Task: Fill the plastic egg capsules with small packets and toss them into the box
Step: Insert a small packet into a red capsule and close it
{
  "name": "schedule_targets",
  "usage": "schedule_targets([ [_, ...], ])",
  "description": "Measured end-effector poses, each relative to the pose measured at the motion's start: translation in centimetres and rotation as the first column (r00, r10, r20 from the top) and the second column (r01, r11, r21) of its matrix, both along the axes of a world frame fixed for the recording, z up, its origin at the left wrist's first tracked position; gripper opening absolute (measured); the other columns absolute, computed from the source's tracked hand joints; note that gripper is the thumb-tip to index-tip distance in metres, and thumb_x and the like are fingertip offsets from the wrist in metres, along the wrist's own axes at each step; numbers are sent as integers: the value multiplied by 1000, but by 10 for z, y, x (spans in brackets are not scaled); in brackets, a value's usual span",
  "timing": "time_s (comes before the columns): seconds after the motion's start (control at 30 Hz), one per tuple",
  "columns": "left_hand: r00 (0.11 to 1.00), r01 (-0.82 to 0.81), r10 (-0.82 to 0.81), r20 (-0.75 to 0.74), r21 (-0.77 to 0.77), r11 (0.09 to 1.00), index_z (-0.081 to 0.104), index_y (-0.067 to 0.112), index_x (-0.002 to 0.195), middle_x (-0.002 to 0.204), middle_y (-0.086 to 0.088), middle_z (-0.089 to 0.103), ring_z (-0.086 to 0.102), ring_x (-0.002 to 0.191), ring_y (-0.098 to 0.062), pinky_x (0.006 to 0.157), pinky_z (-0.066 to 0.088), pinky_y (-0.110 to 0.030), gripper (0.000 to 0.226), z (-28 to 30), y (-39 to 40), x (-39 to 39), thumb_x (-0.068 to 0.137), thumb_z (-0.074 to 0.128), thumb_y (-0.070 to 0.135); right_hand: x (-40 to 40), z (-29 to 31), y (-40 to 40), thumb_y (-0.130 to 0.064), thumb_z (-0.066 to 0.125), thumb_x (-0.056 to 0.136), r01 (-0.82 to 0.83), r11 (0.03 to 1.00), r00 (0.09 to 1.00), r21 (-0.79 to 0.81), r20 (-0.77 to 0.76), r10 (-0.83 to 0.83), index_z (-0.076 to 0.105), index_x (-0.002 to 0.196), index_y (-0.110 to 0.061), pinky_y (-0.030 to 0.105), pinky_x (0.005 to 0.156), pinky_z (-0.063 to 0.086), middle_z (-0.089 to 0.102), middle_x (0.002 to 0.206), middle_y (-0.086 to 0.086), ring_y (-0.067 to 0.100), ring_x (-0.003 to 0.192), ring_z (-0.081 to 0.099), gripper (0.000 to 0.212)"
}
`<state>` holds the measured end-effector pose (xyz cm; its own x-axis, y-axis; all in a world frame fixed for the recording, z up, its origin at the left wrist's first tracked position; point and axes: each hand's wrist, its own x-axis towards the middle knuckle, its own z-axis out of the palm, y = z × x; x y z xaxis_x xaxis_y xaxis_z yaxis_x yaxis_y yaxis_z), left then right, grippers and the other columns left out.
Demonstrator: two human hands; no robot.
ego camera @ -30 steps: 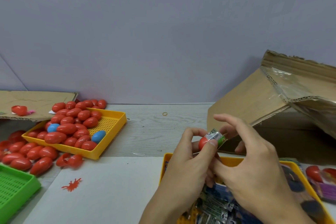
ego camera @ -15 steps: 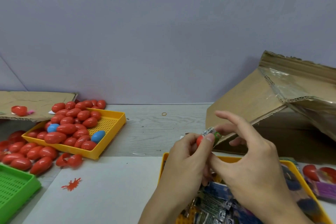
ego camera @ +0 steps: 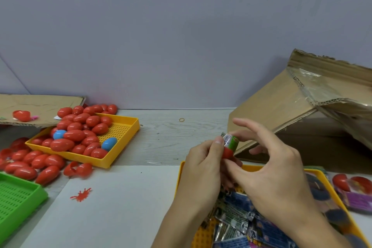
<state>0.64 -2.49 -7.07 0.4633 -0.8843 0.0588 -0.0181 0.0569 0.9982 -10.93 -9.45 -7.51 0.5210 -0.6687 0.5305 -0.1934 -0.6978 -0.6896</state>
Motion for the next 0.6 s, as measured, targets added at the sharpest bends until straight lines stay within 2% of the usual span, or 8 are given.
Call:
schedule_targets([
  [0.17,999,-32,33,4,-28,999,72,21,93,77,-7,71,60,54,-18,51,50,-34,30,-1,0,-2,101,48,37,0,-1,0,-28,85,69,-22,999,1000,25,14,21,49,123,-55,1,83,39,64,106,-28,-11,105,53,71],
  [0.27,993,-35,40,107,-47,998,70,20,90,75,-16,67,59,53,-20,50,51,-36,24,-3,-1,-3,98,55,38,1,-2,0,-18,85,70,-35,999,999,27,25,35,51,123,-50,-2,75,40,66,104,-24,-12,102,55,71],
  [0.33,990,-33,41,134,-59,998,71,19,90,80,-22,66,59,55,-23,51,51,-41,23,-4,-1,-2,99,55,35,1,-2,-1,-17,85,71,-25,999,999,24,22,25,51,123,-50,-1,76,40,65,104,-25,-10,102,55,71],
  [0.47,988,-25,36,150,-74,997,71,21,95,85,-17,68,58,54,-21,52,52,-41,20,-3,0,-2,100,55,31,0,-4,-3,-24,84,71,-5,999,999,46,35,4,51,126,-51,6,78,47,65,108,-28,-8,102,57,70],
  [0.6,990,-35,40,133,-42,999,69,14,91,81,-8,72,61,53,-17,52,53,-36,30,-4,0,0,101,52,36,0,-4,0,-33,81,70,-19,997,998,71,54,15,49,127,-52,11,77,49,64,113,-33,-5,99,60,68],
])
